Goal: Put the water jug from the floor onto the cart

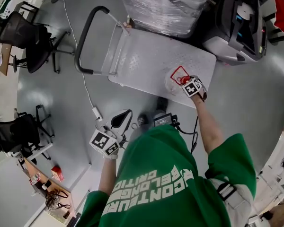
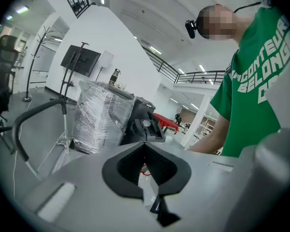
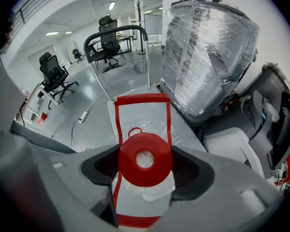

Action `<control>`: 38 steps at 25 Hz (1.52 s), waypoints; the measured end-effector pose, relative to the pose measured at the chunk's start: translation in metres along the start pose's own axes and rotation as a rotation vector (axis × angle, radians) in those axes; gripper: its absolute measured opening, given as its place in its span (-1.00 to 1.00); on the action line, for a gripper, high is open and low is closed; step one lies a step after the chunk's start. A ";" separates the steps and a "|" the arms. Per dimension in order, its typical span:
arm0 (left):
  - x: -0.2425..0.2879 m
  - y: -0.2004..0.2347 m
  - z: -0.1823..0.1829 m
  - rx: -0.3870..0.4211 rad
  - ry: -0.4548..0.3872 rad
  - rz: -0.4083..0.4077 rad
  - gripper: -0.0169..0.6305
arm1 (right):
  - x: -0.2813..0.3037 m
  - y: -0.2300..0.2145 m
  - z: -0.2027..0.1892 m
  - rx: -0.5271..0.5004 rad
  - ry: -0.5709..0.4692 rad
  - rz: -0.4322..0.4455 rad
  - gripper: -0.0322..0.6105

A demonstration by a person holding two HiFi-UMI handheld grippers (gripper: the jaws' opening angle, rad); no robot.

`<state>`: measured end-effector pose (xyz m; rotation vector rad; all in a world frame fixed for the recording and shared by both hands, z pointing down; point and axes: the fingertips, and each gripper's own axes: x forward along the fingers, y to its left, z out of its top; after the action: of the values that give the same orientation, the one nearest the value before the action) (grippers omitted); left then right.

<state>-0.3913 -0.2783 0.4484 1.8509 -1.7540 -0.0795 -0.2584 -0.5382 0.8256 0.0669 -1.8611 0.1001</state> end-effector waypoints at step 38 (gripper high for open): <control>0.000 -0.004 0.001 0.008 -0.019 0.004 -0.91 | 0.014 -0.005 -0.014 0.025 0.006 -0.060 0.03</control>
<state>-0.3881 -0.2786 0.4456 1.8575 -1.7734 -0.0889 -0.2485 -0.5417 0.8432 0.1402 -1.8506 0.0819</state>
